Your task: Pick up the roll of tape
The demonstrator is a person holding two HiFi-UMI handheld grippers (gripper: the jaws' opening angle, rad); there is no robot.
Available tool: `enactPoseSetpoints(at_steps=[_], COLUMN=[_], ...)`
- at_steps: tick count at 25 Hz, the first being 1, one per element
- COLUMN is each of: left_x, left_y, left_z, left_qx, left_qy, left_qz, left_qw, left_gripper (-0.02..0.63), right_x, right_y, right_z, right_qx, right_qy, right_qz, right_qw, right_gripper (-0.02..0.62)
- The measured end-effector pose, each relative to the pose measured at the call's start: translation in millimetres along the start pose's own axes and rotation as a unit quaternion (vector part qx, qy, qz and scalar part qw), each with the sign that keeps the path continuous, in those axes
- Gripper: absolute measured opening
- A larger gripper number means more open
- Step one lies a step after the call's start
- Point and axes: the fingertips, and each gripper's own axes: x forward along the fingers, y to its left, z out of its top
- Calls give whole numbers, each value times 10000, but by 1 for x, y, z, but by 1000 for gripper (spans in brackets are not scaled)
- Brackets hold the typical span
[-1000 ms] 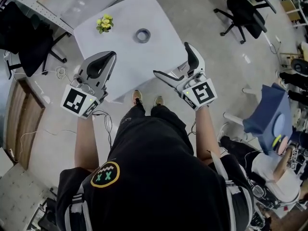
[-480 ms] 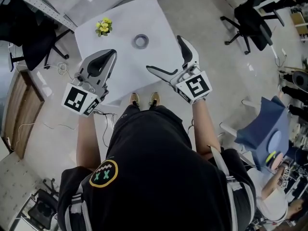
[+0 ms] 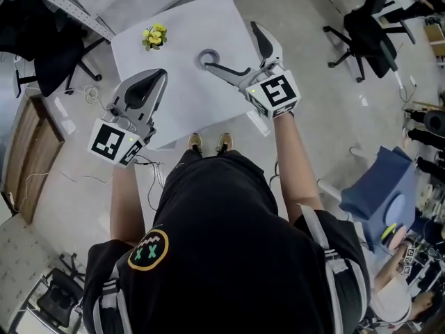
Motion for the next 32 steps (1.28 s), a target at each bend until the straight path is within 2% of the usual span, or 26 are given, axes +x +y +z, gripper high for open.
enactPoseSetpoints(at_steps=[5,7,9,12,15,18,20,23,32], left_x=[-4,-7,-10,-16,-20,-22,-23,-25,-36], left_y=[4,7,11,17,20,21,21,24,36], left_z=[-1,-1,-2,-6,-10,-14,-16,-17,-23], left_qx=[-20,-35,-54,-110,-161,-198,-222,-255,-260], left_qy=[1,-1,10,49,93,128,153,188,246], left_qz=[36,57,85,142,182,206,218,258,473], left_qw=[10000,10000,9999,9998,9997,9995,9994,9992,9982], left_gripper=[18,18,19,18,18,18,20,19,18], right_x=[26,38,54,70,80,89,94,98,98], right_y=[-15,-11,1,16,27,35,39,46,61], right_z=[2,-17,-50,-110,-165,-215,-242,-268,-342], right_qx=[-119,-286,-663,-1397,-2025,-2468,-2602,-2553,-2405], right_qy=[29,457,1213,2329,3250,3936,4195,4415,4879], right_qz=[4,303,802,1503,2192,2733,2937,3117,3323], right_qw=[9999,9981,9871,9506,8974,8423,8185,8017,7705], right_gripper=[598,598,598,581,552,548,540,532,517])
